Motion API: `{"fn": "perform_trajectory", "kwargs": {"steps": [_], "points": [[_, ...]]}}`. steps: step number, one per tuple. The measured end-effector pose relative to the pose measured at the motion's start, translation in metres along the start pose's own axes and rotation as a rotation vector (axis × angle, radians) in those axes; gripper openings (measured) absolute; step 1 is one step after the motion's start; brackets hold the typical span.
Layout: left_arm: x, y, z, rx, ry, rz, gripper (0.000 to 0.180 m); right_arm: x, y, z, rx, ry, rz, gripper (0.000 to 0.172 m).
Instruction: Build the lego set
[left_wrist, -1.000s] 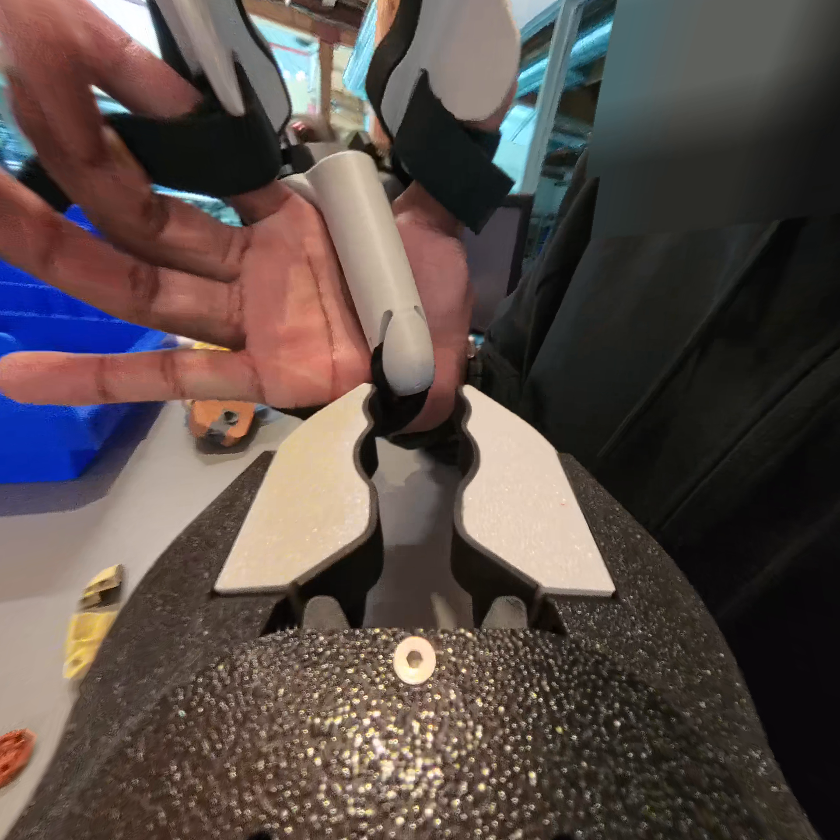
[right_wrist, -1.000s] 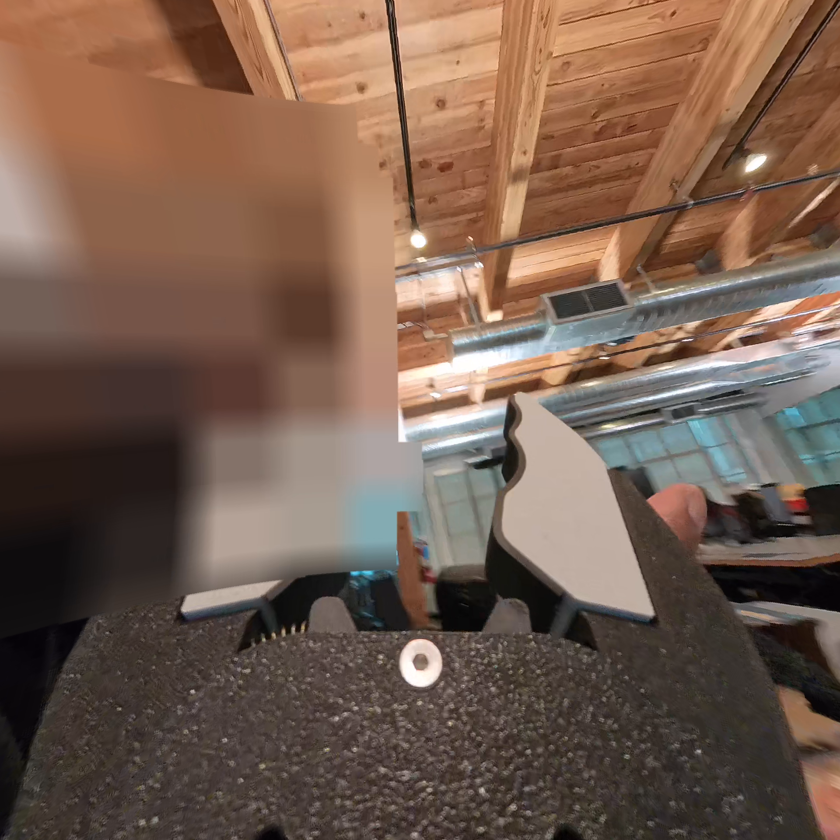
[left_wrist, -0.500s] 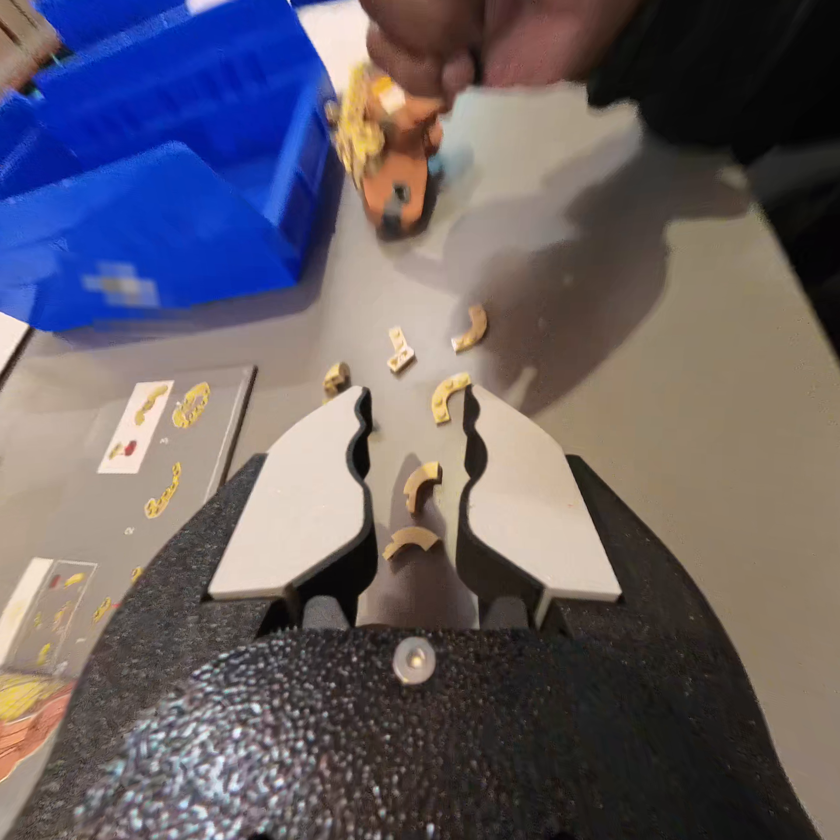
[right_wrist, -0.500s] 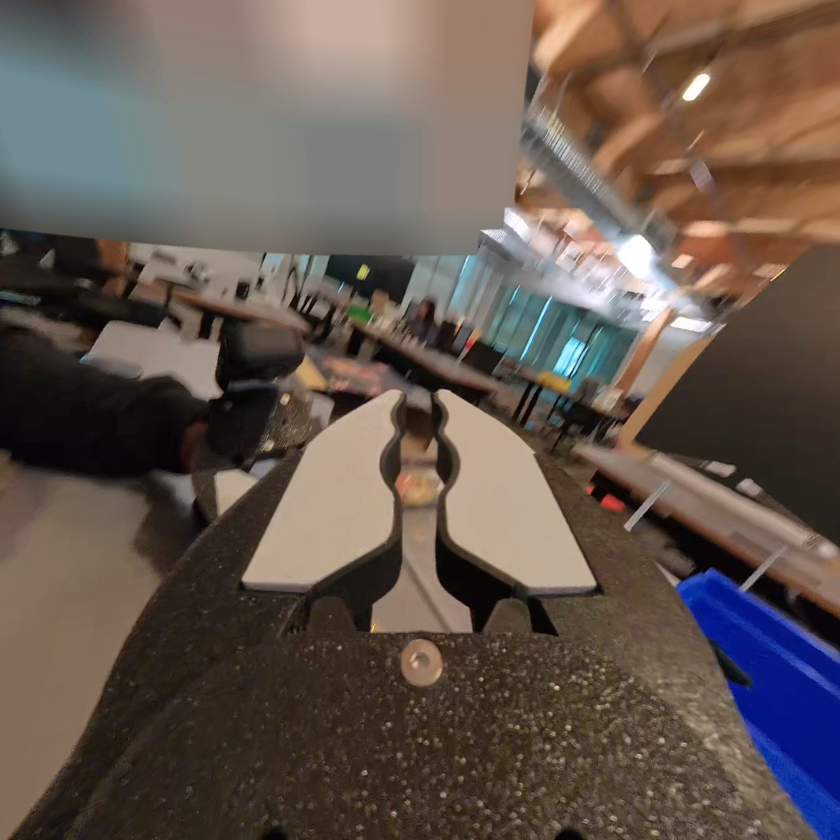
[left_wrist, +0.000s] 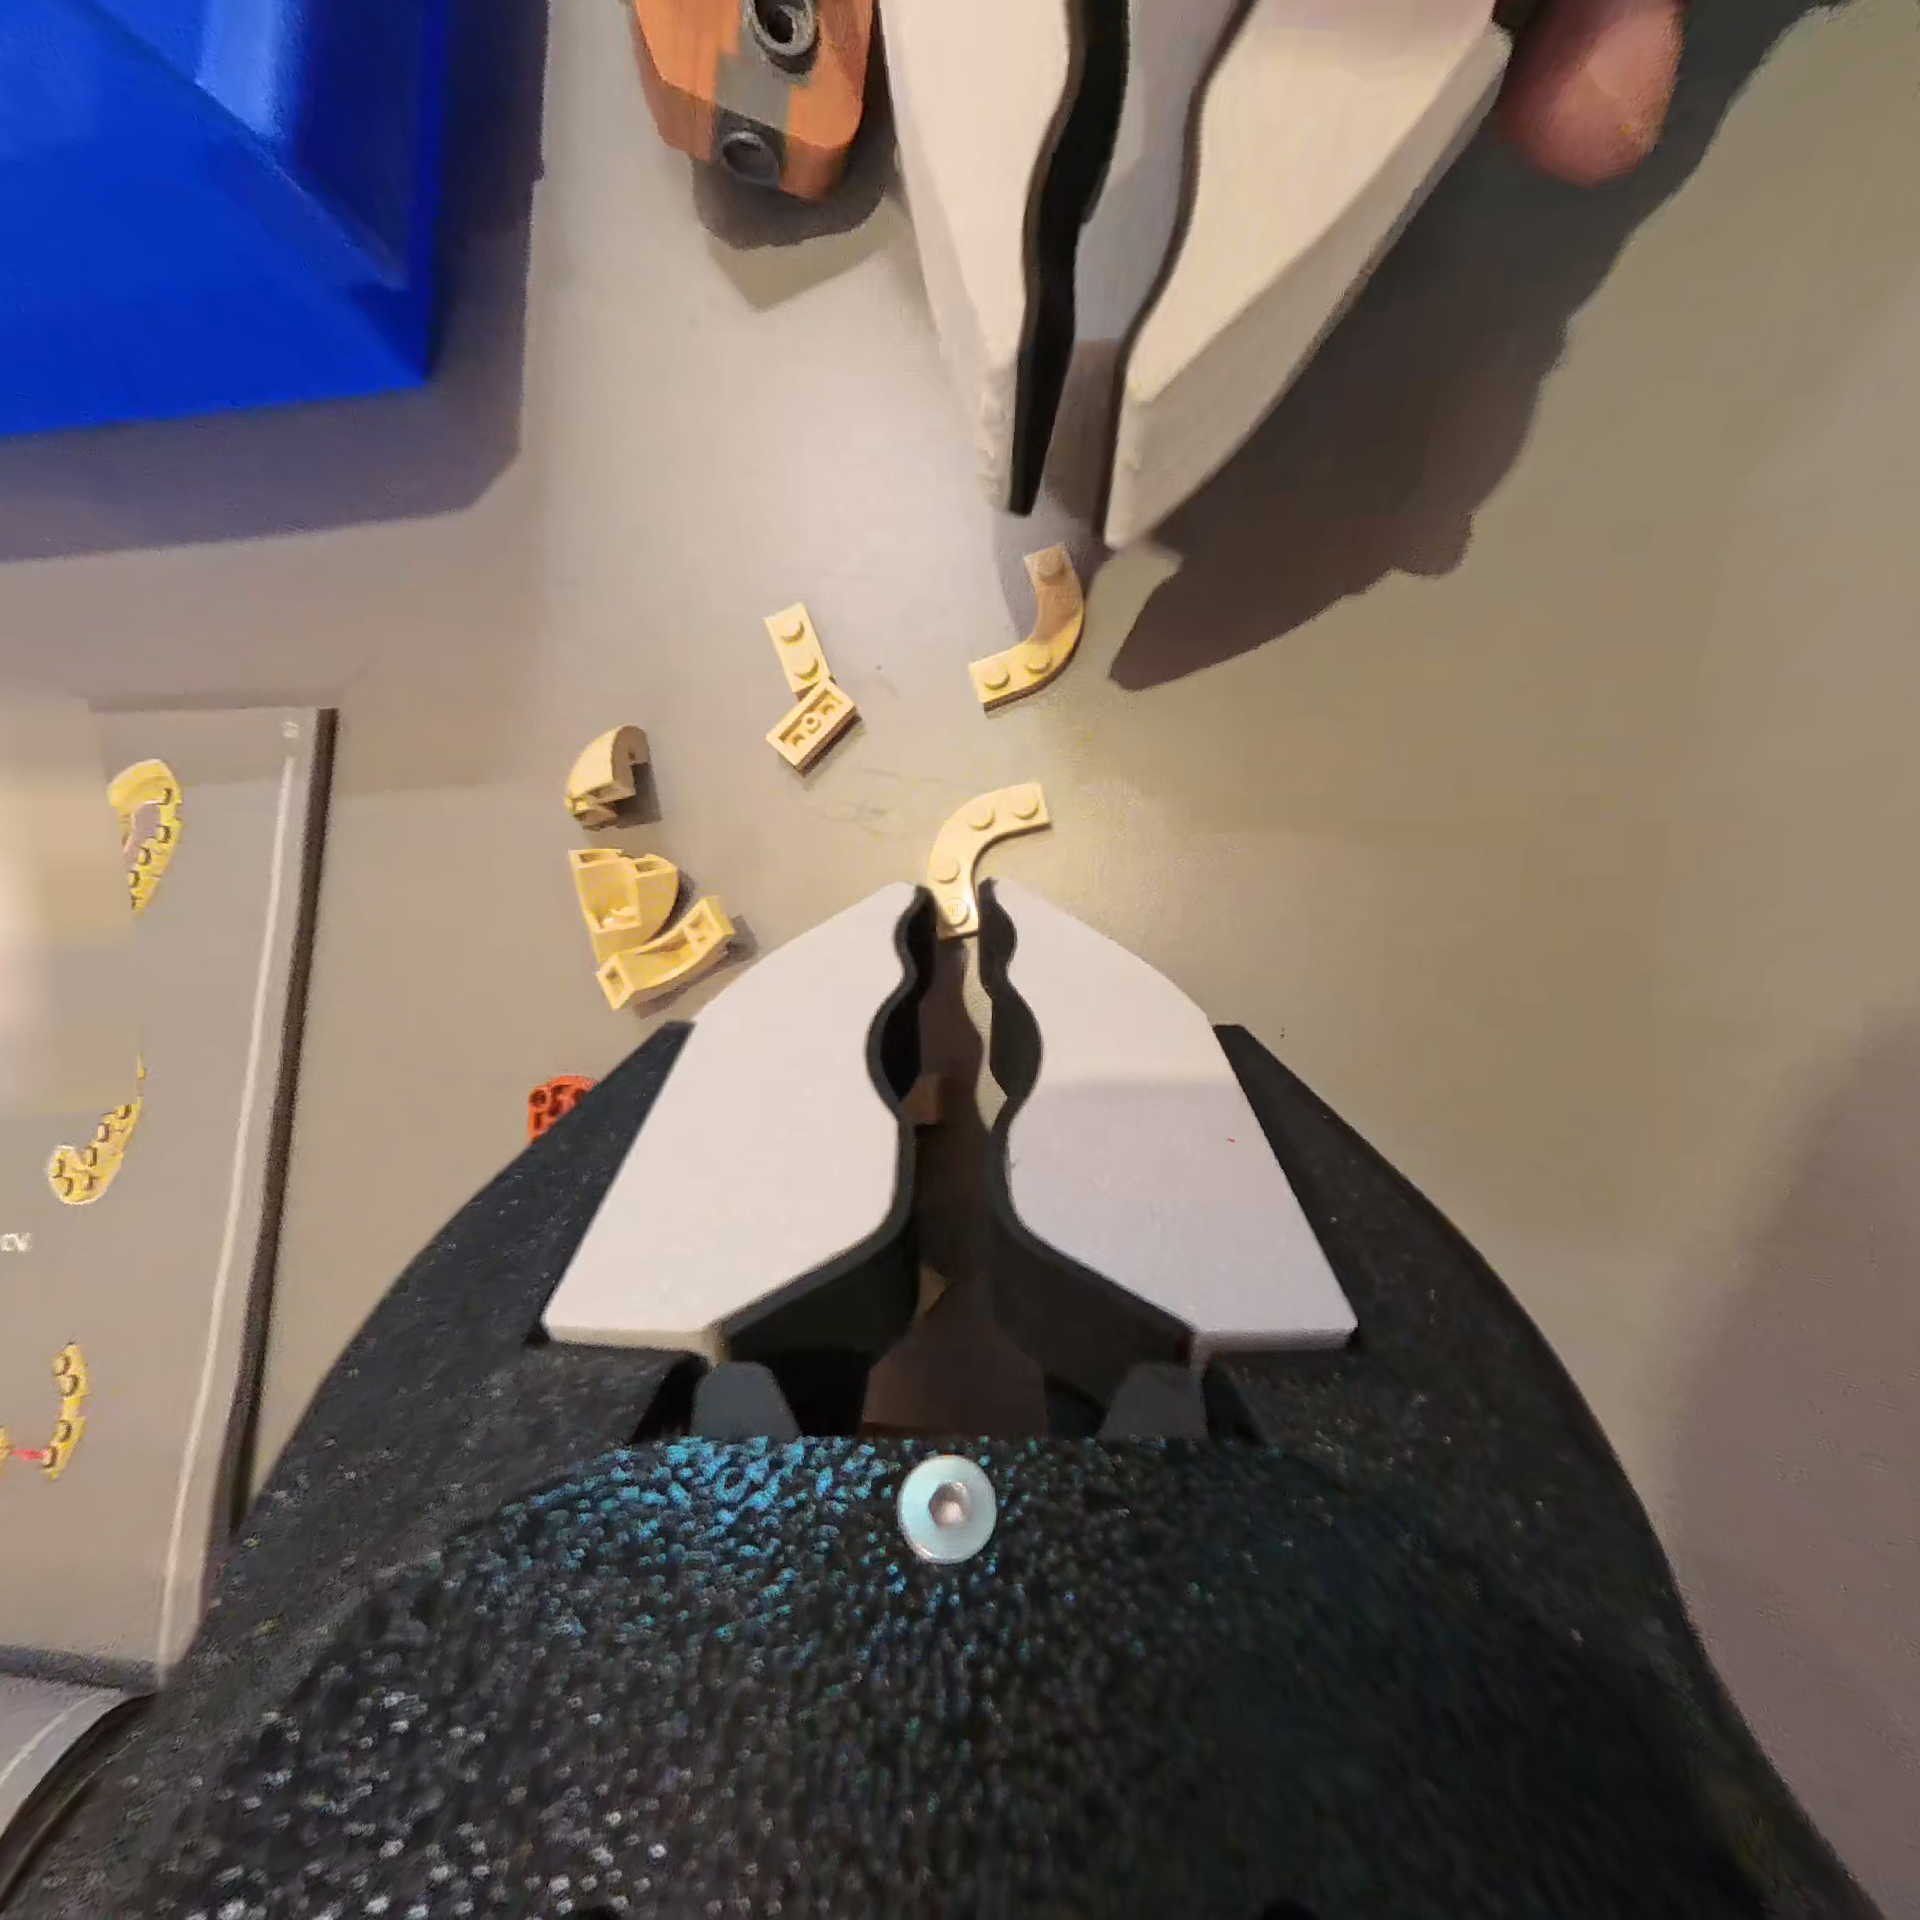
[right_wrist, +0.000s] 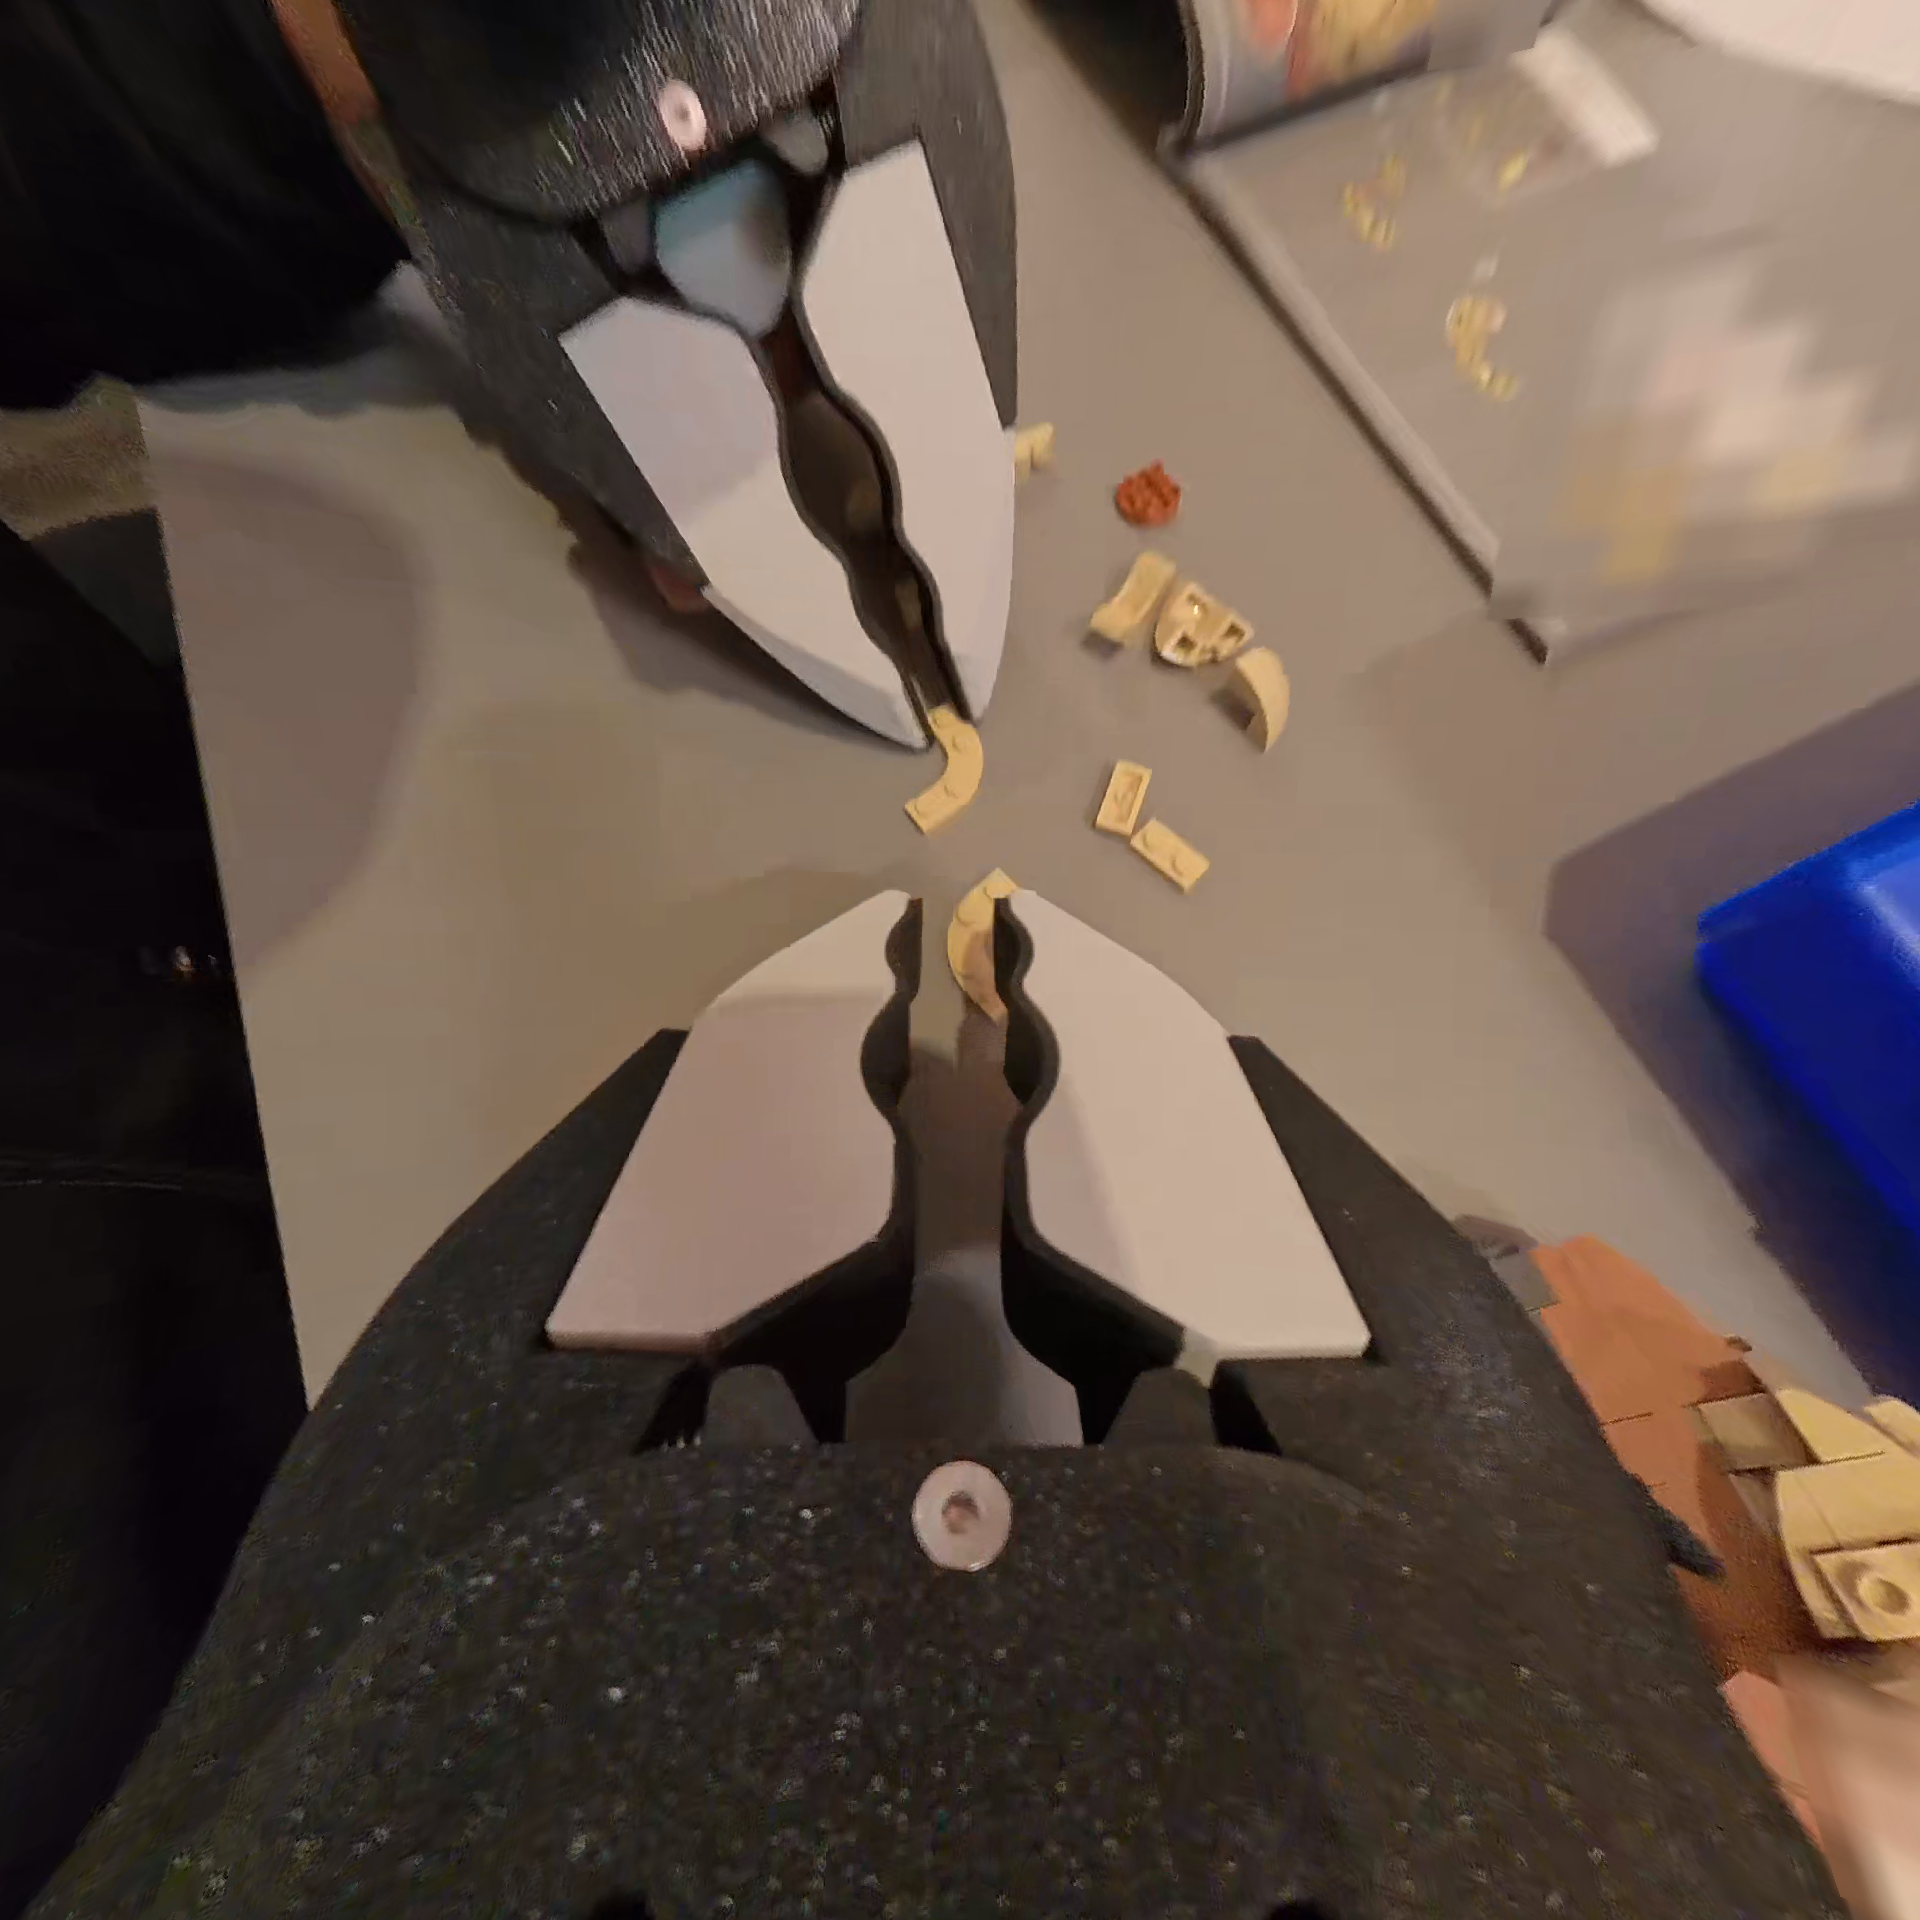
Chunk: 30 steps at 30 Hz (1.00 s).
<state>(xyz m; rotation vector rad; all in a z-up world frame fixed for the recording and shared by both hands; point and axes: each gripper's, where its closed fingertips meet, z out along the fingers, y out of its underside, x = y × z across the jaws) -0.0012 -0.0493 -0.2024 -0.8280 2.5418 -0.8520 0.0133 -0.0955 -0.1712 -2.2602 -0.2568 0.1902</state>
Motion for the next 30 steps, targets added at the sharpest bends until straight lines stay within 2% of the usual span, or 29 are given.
{"fn": "perform_trajectory", "kwargs": {"steps": [6,11,16,19,22,24,30], "points": [[0.002,0.006,-0.005,-0.048,-0.053,-0.080,0.007,0.003,0.022,0.015,-0.156,0.022,-0.026,0.021],[0.010,0.014,-0.013,-0.046,-0.139,-0.213,0.007,-0.003,0.020,0.022,-0.158,-0.002,-0.055,0.008],[0.008,0.032,-0.028,-0.074,-0.272,-0.342,0.007,-0.022,0.011,0.035,-0.155,-0.090,-0.148,0.008],[0.013,0.035,-0.032,-0.046,-0.304,-0.413,0.007,-0.029,0.007,0.040,-0.138,-0.107,-0.194,0.011],[0.015,0.037,-0.039,0.003,-0.342,-0.465,0.019,-0.028,0.004,0.040,-0.105,-0.081,-0.203,0.023],[0.015,0.036,-0.045,0.050,-0.356,-0.482,0.024,-0.031,-0.001,0.036,-0.058,-0.088,-0.192,0.024],[-0.004,0.034,-0.075,0.204,-0.484,-0.389,0.027,-0.022,-0.013,0.029,0.045,-0.007,-0.148,0.024]]}}
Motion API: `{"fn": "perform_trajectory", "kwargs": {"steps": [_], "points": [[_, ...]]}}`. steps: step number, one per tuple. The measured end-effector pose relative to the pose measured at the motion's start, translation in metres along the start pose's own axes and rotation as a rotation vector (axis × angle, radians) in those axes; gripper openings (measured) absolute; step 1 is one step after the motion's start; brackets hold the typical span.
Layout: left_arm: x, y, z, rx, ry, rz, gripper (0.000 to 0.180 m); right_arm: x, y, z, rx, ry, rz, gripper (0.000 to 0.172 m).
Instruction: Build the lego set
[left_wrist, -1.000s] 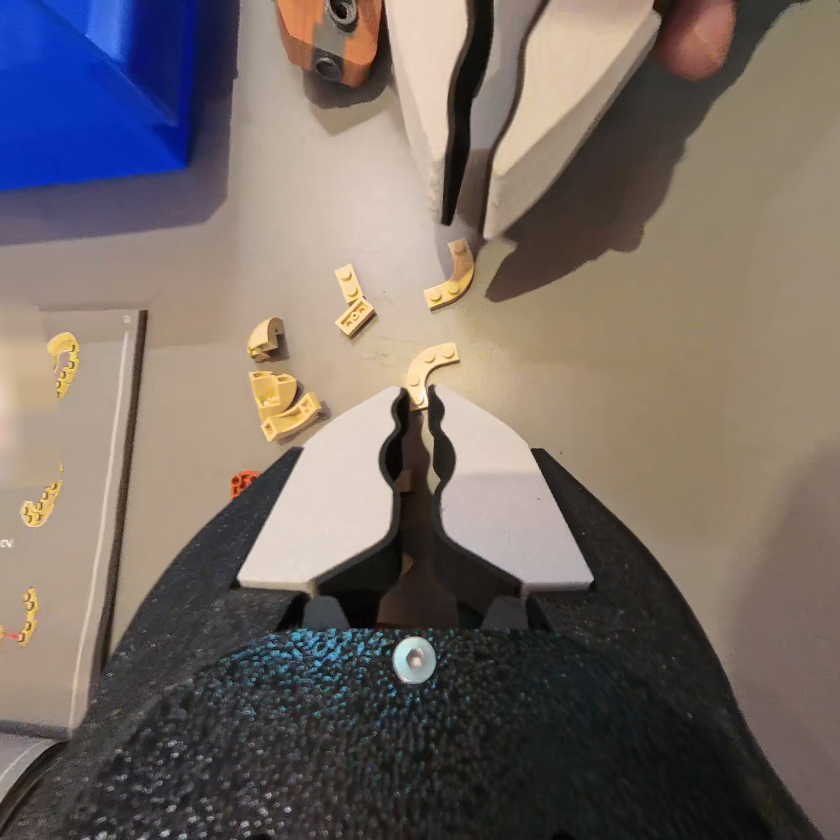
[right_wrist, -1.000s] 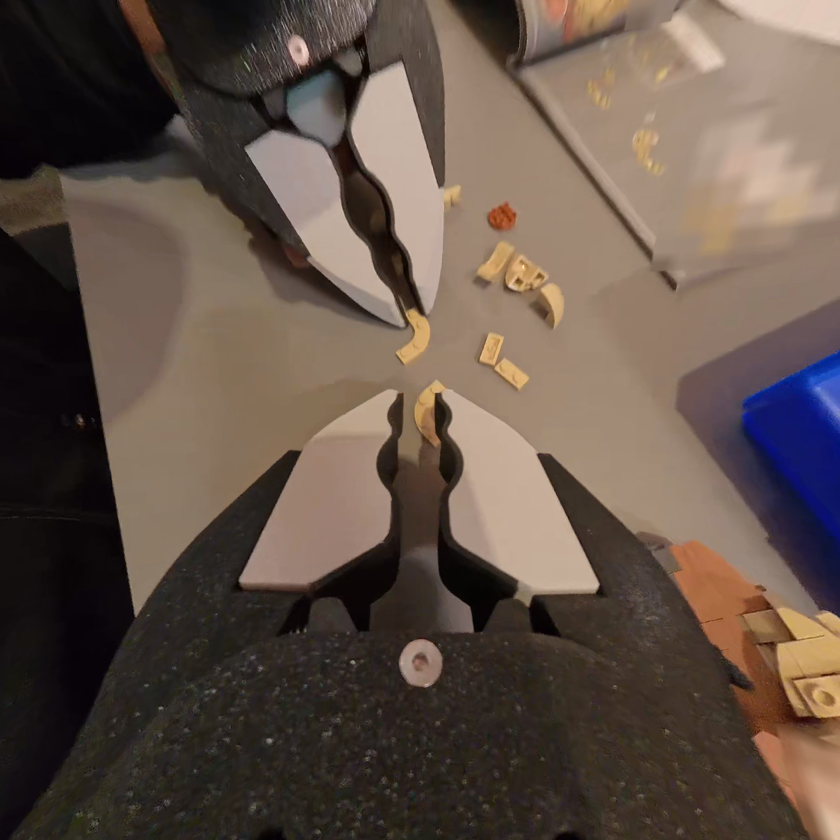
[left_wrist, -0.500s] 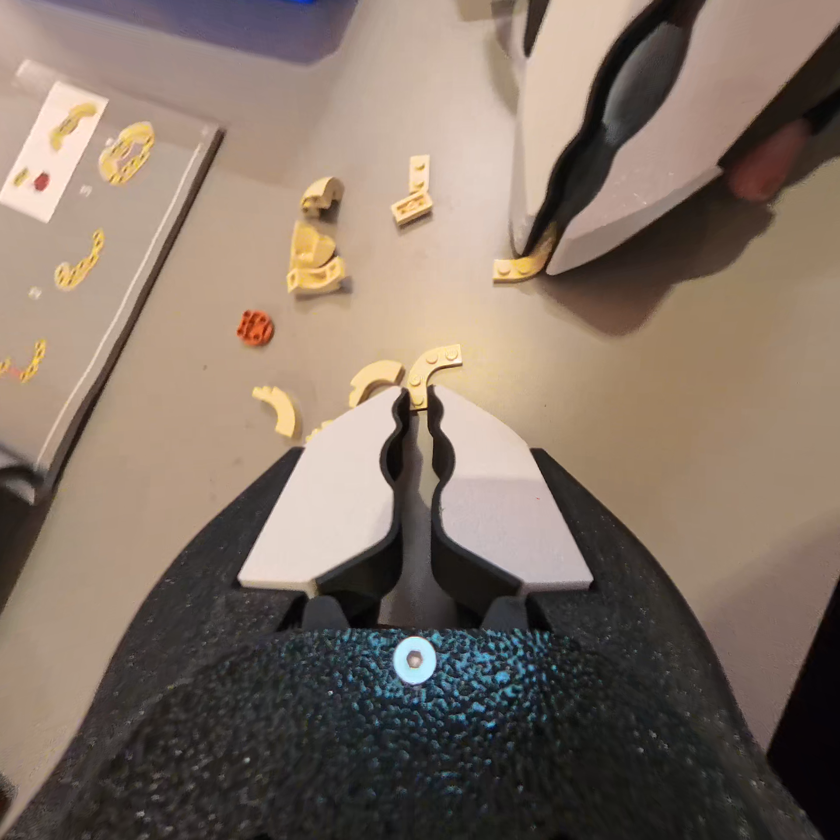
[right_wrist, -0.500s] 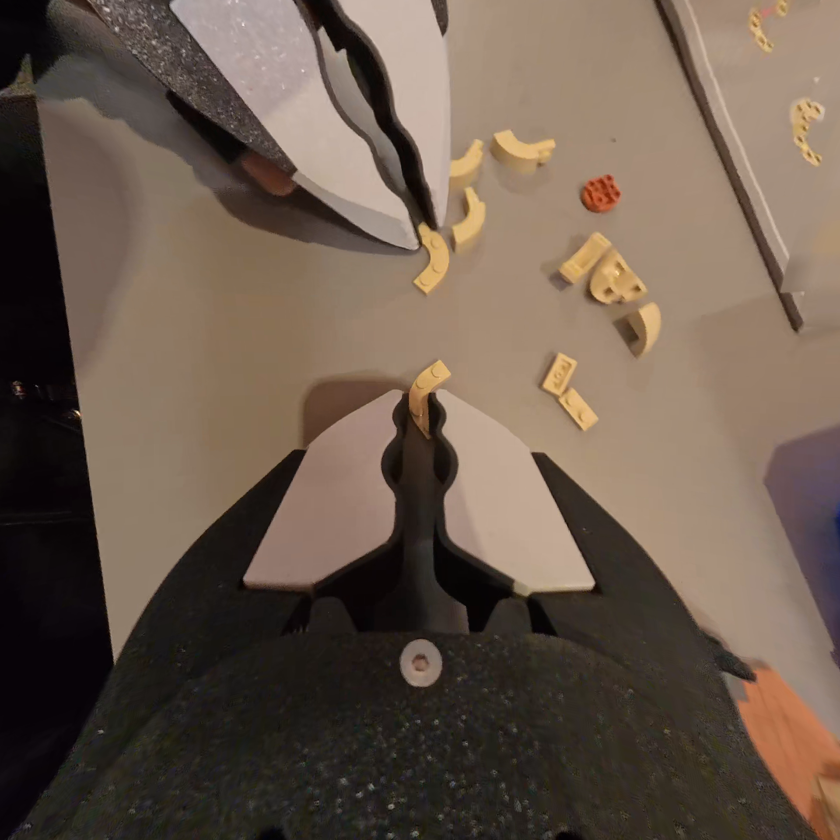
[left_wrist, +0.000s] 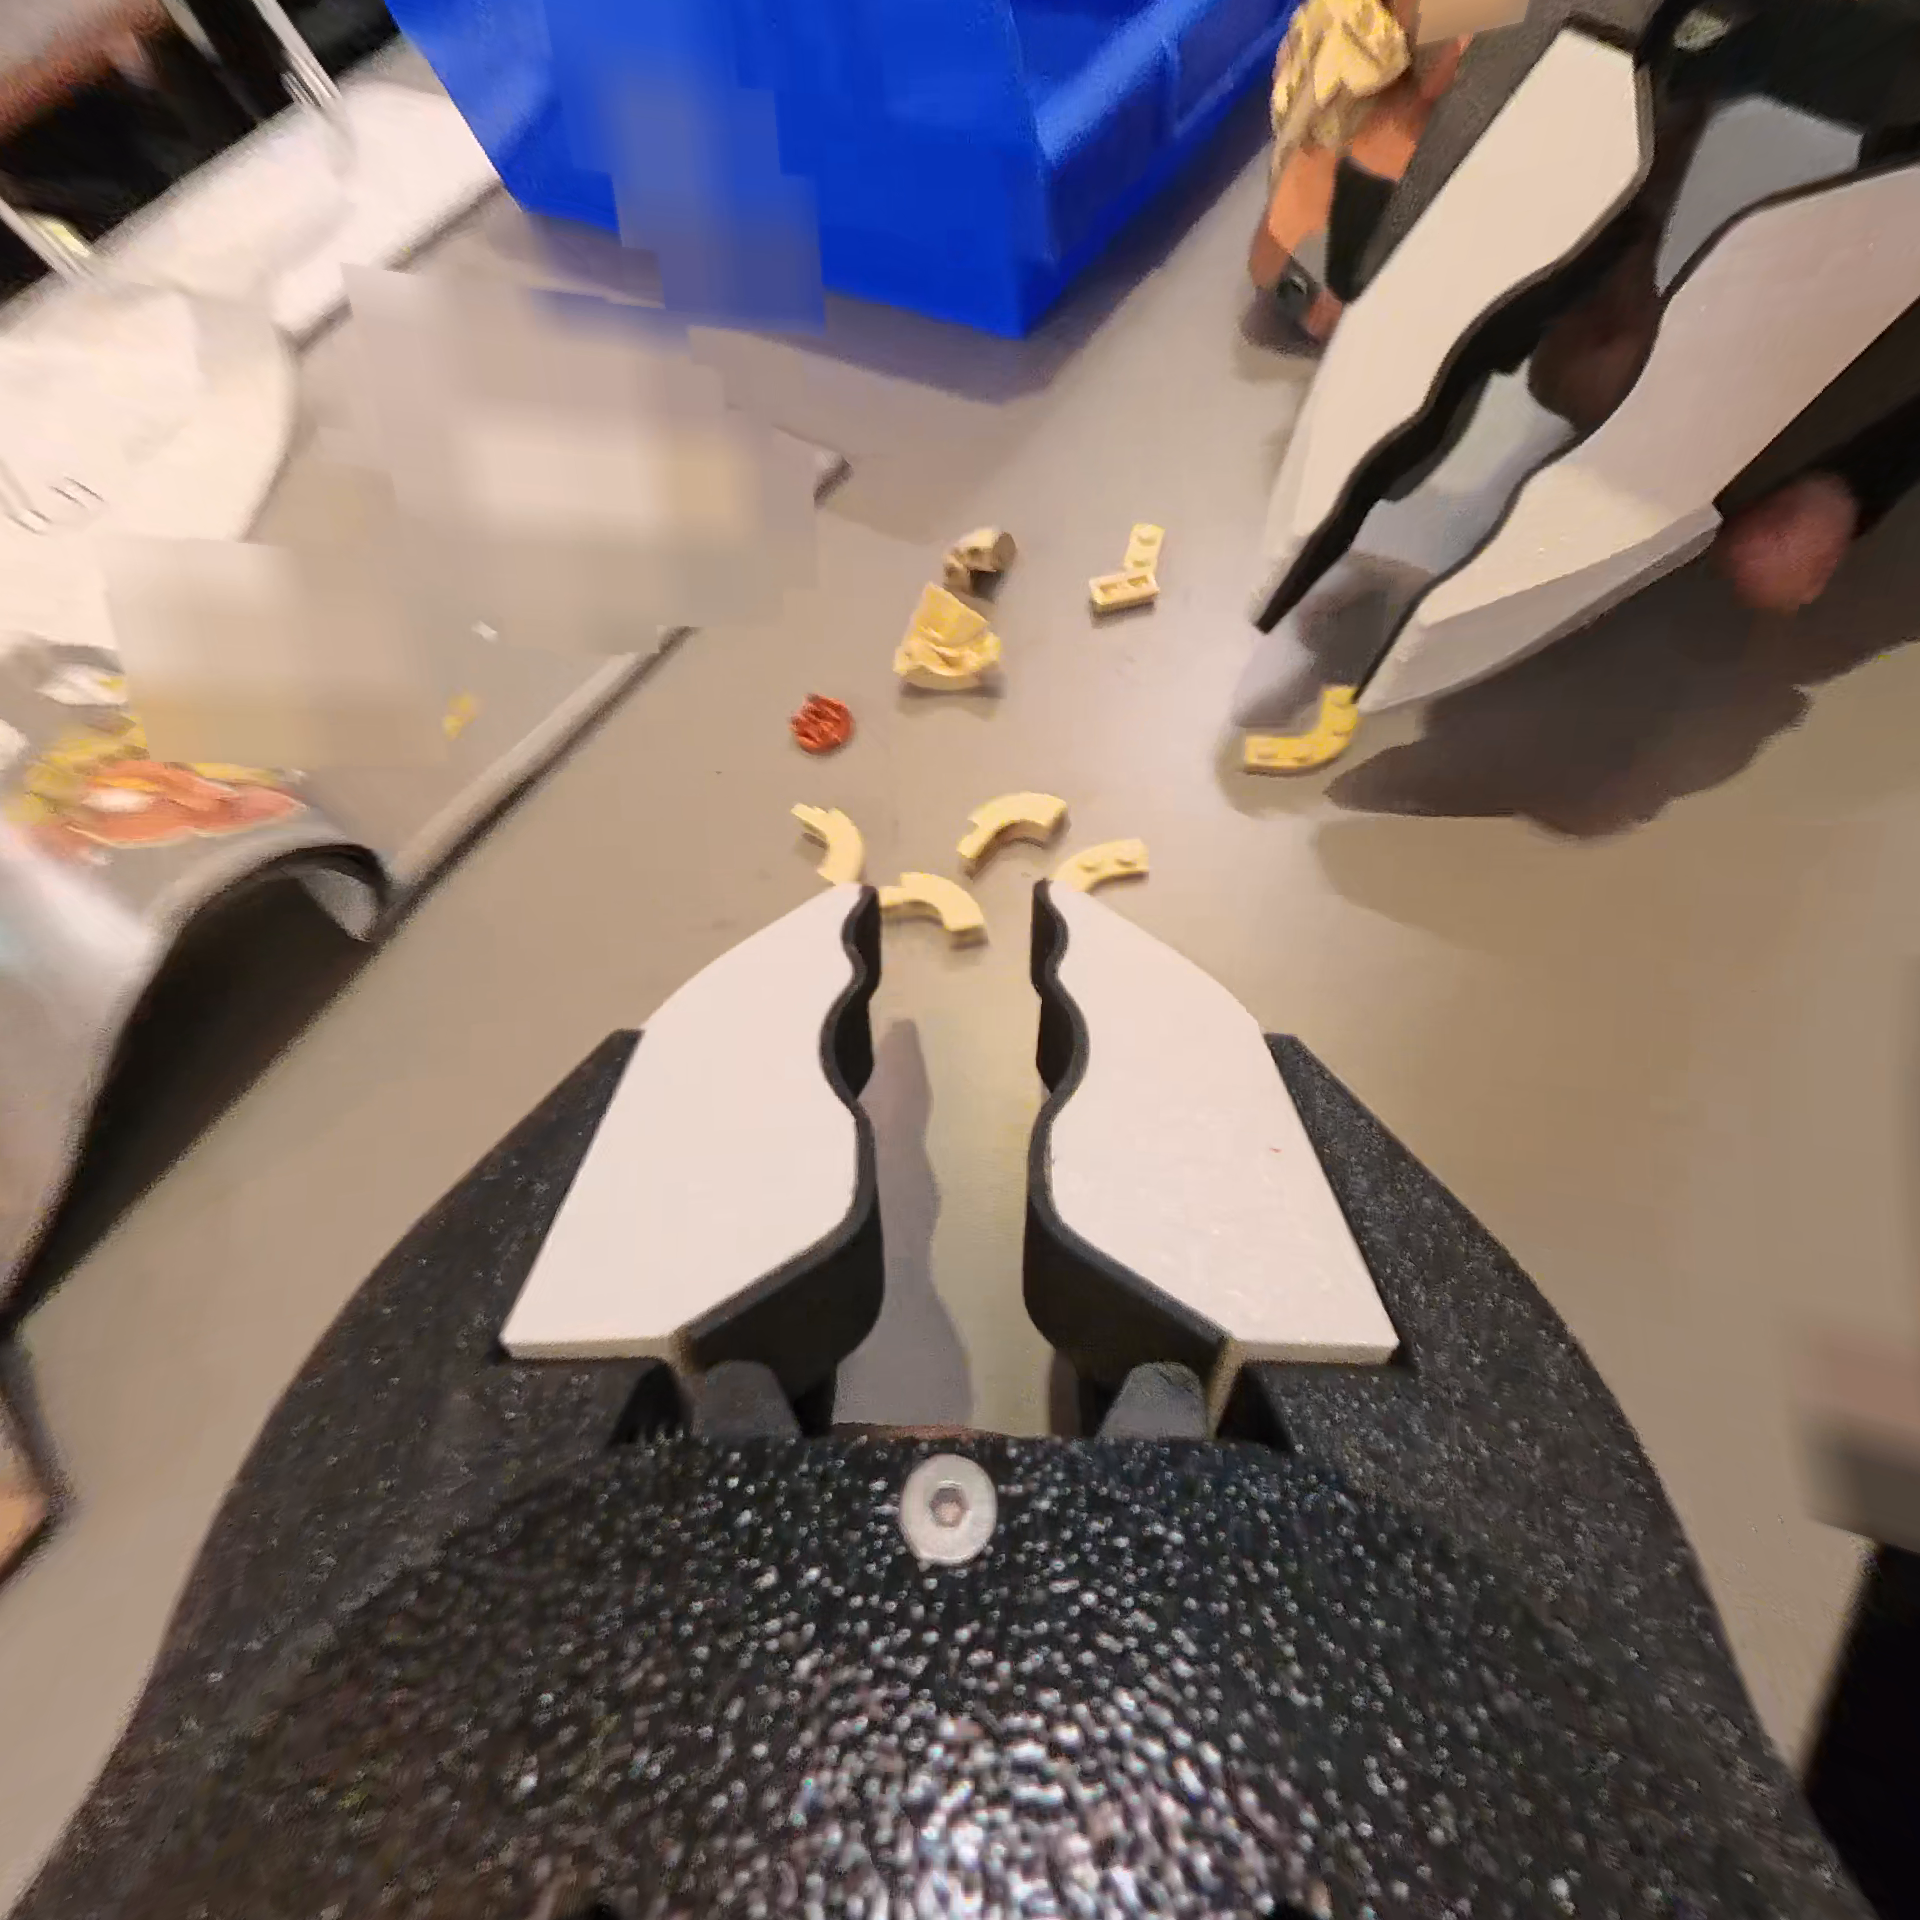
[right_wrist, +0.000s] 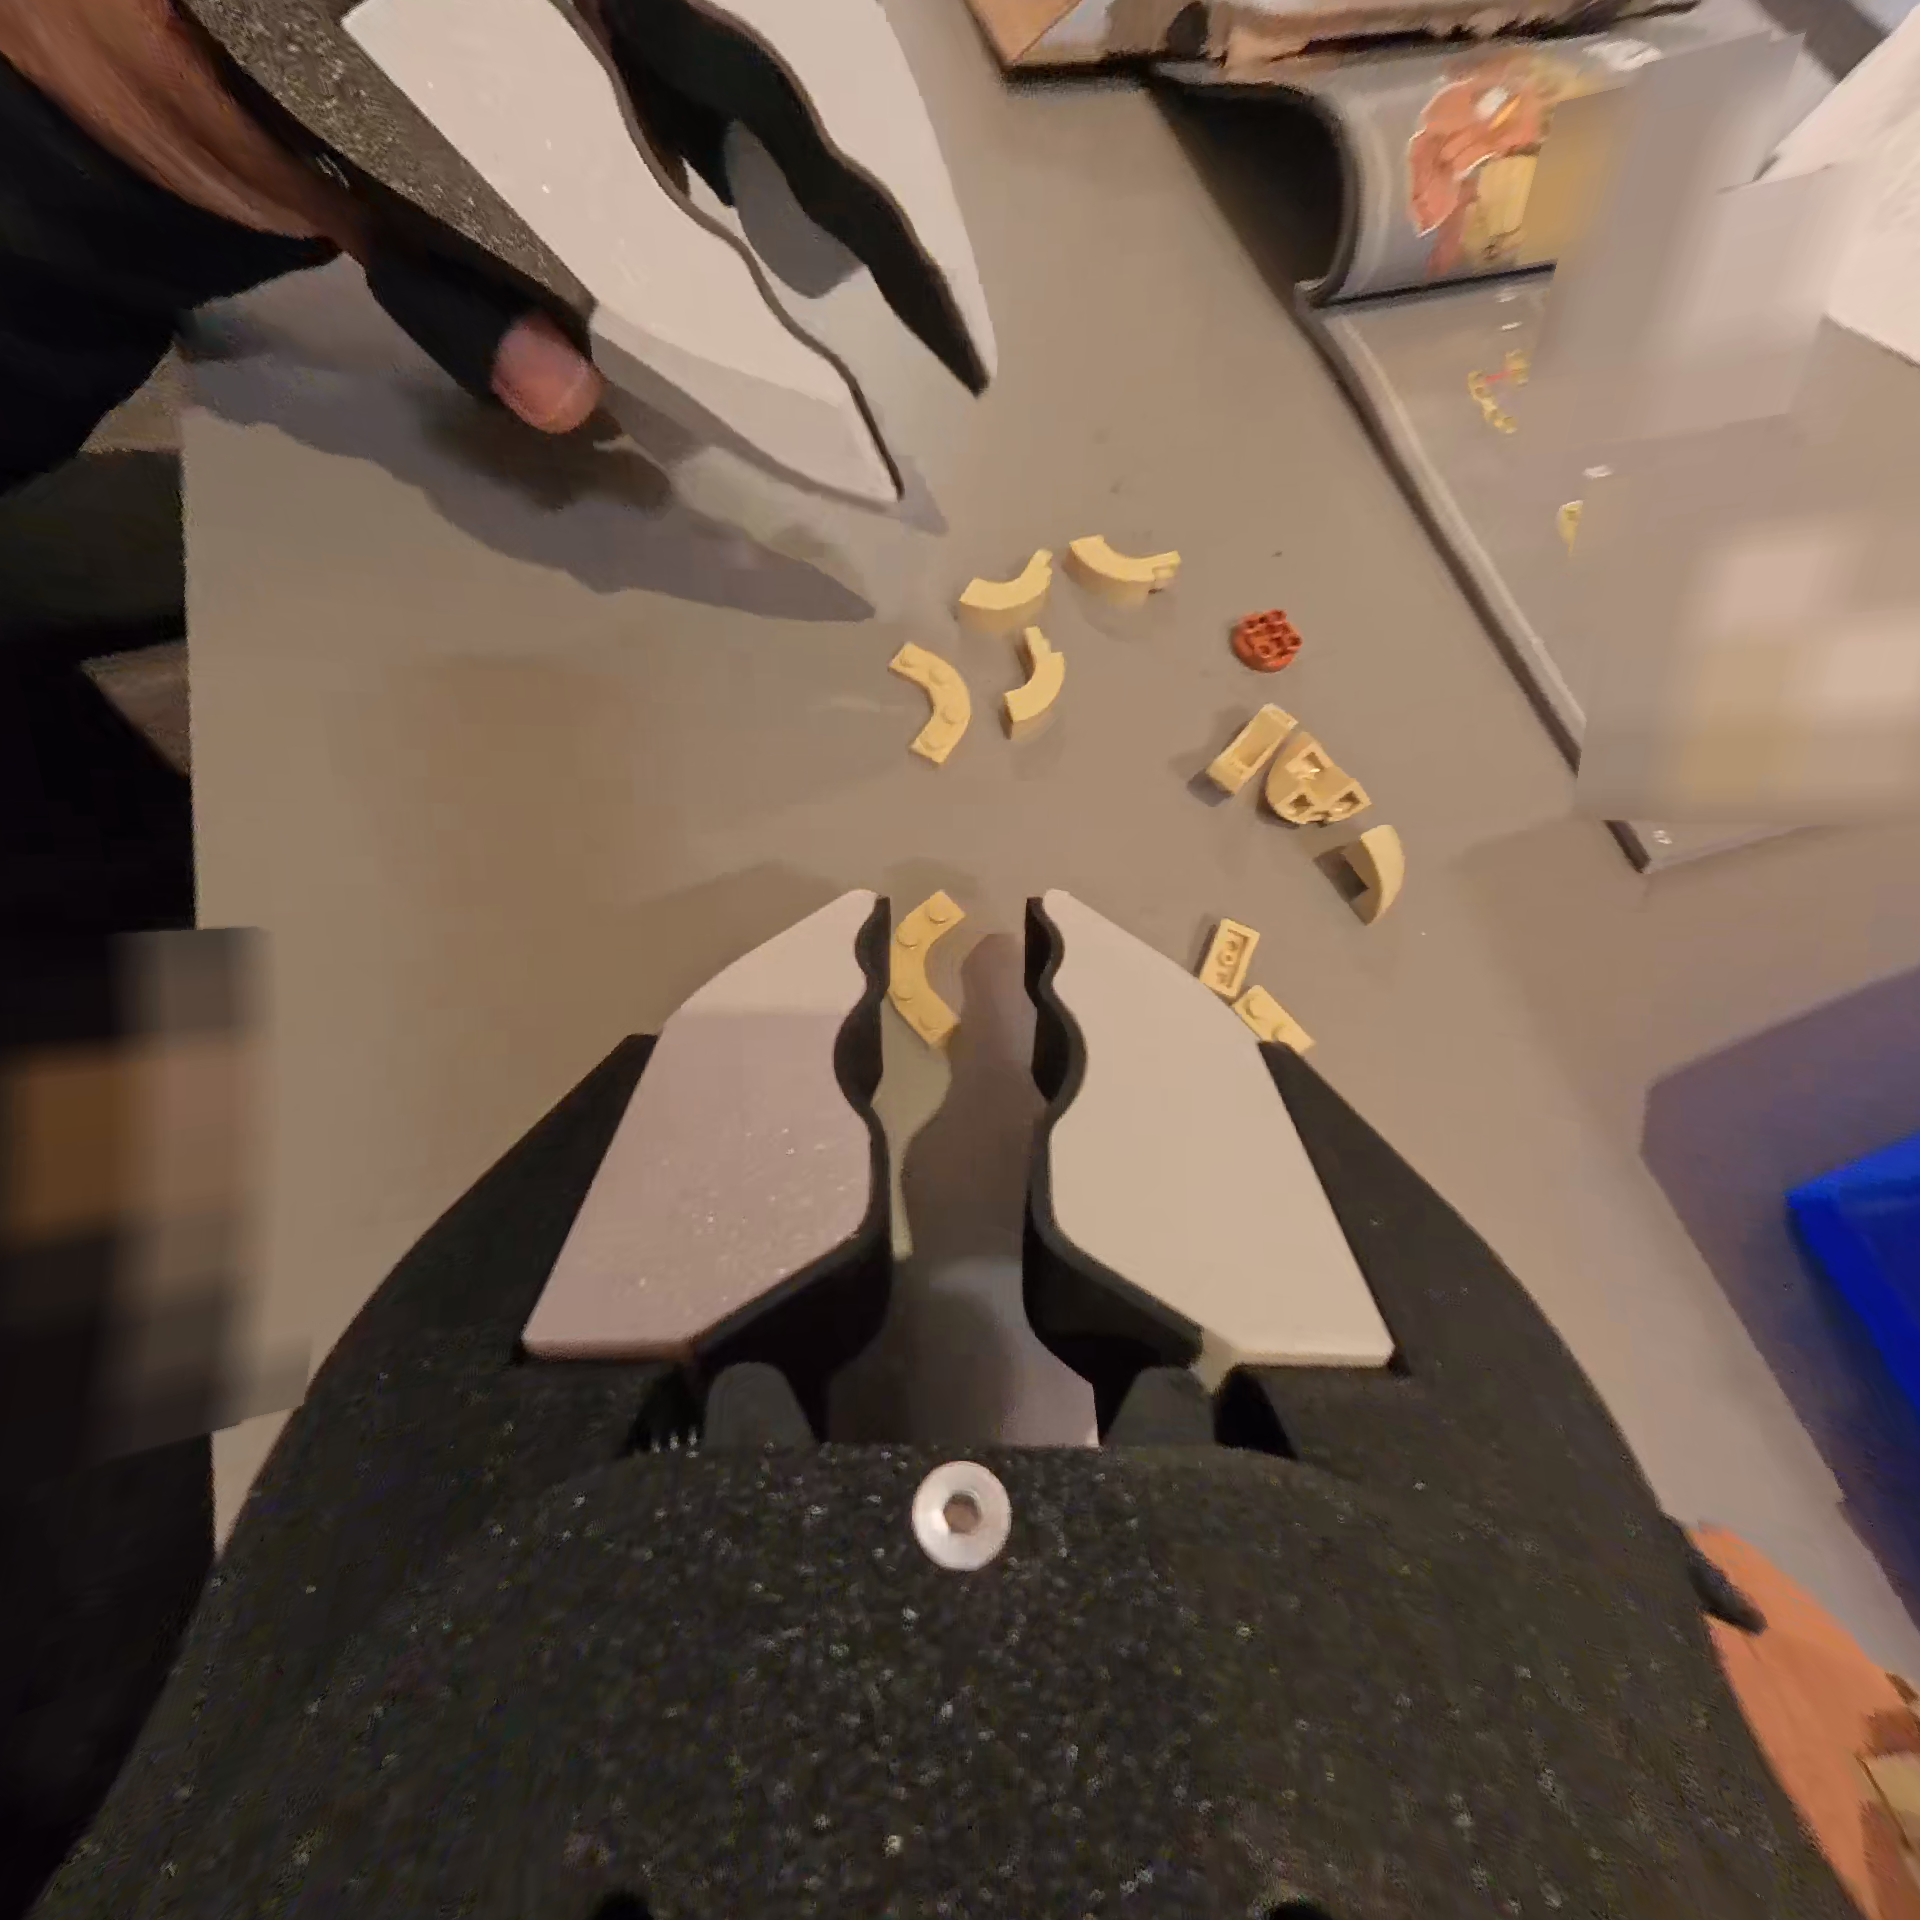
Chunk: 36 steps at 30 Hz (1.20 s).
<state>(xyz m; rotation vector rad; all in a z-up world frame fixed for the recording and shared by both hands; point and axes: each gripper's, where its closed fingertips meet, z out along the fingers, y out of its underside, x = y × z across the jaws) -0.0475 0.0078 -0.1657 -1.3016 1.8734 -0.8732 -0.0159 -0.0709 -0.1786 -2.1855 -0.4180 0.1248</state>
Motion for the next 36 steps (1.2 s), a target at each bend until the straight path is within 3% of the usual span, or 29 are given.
{"fn": "perform_trajectory", "kwargs": {"steps": [4,10,15,20,25,36], "points": [[-0.030,-0.012,-0.009,0.114,-0.136,0.166,0.028,0.014,-0.008,-0.010,0.095,0.116,0.030,0.024],[-0.017,-0.007,-0.002,0.145,-0.098,0.274,0.028,0.022,-0.015,-0.023,0.204,0.114,0.119,0.020],[-0.010,0.008,0.012,0.013,-0.030,0.312,0.027,0.033,-0.003,-0.012,0.094,0.143,0.205,0.020],[-0.001,0.007,0.016,0.008,0.109,0.288,0.025,0.029,0.009,0.002,-0.048,0.102,0.210,0.024],[0.012,0.001,0.017,0.022,0.164,0.250,0.024,0.033,0.009,0.000,-0.036,0.124,0.225,0.028],[0.019,0.008,0.004,0.026,0.105,0.299,0.024,0.045,0.002,-0.005,-0.160,0.178,-0.101,0.030]]}}
